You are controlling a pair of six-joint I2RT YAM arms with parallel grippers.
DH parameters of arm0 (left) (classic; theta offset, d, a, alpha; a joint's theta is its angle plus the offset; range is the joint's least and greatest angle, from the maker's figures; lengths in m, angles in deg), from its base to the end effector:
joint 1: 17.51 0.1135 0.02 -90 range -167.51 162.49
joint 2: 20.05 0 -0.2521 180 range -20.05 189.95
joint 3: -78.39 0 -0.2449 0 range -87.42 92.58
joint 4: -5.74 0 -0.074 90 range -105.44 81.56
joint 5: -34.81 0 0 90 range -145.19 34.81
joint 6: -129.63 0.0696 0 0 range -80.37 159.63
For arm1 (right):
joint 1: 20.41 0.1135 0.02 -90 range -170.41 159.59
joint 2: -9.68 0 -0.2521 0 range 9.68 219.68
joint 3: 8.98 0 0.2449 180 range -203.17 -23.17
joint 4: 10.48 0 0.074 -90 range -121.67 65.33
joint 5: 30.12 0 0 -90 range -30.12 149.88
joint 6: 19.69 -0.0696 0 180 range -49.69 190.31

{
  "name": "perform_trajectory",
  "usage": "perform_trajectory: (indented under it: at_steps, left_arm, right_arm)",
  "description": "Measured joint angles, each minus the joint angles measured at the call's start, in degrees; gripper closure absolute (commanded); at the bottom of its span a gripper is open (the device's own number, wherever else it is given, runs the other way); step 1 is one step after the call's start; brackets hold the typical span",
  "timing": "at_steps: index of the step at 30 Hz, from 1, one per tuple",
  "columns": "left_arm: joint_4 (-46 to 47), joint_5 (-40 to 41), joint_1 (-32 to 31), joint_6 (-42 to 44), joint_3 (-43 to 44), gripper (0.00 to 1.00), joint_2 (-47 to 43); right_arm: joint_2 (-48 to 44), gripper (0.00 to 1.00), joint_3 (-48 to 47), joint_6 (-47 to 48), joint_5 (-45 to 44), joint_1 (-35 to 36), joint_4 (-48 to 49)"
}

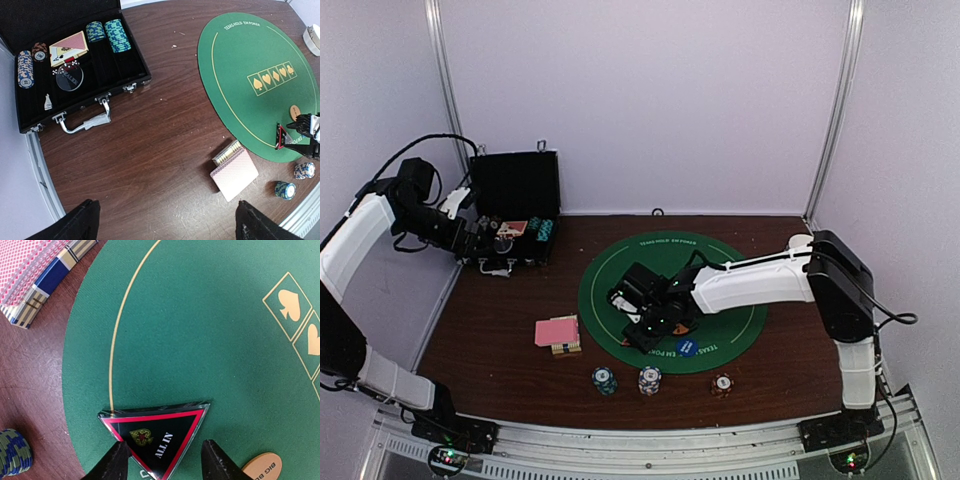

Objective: Distribute texas hold em gaming equipment

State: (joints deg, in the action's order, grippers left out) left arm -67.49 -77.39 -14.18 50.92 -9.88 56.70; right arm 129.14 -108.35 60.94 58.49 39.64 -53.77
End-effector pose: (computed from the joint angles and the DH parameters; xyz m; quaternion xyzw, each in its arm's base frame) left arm 0.2727 -0.0105 0.3045 0.1180 0.9379 -0.1495 0.2898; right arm 0.2203 0.3789 0.1205 -0.4139 0.8806 0.1214 0.1960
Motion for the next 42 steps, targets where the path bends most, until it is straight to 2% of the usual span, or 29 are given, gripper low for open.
perform_trajectory:
  at_steps: [10, 13, 20, 25, 30, 36, 42]
  left_arm:
    - [-1.05, -1.22, 0.0, 0.02, 0.2, 0.02, 0.0]
    - [-1.09, -1.25, 0.0, 0.02, 0.44, 0.02, 0.0]
    - [-1.07, -1.44, 0.0, 0.2, 0.72, 0.02, -0.02]
    - [-1.09, -1.46, 0.0, 0.35, 0.72, 0.03, -0.04]
    - [-1.09, -1.64, 0.0, 0.7, 0.72, 0.02, -0.26]
    - [-1.09, -1.9, 0.0, 0.81, 0.74, 0.02, -0.42]
    - [-1.09, -2.08, 0.0, 0.83, 0.79, 0.02, -0.42]
  right_arm:
    - [0.07, 0.48, 0.48, 0.0, 0.04, 0.11, 0.55]
    - [-0.09, 0.45, 1.14, 0.02, -0.09, 0.33, 1.29]
    - [-0.76, 0.44, 2.97, -0.04, -1.09, 0.7, 3.32]
    - [-1.31, 0.36, 4.2, 0.09, -1.68, 0.74, 3.91]
    - [-2.69, 0.36, 7.23, -0.07, -1.62, 1.05, 4.74]
    - [-2.99, 0.44, 7.56, 0.13, -1.4, 1.07, 4.87]
    - [-2.99, 0.76, 7.56, -0.07, -0.57, 1.33, 4.66]
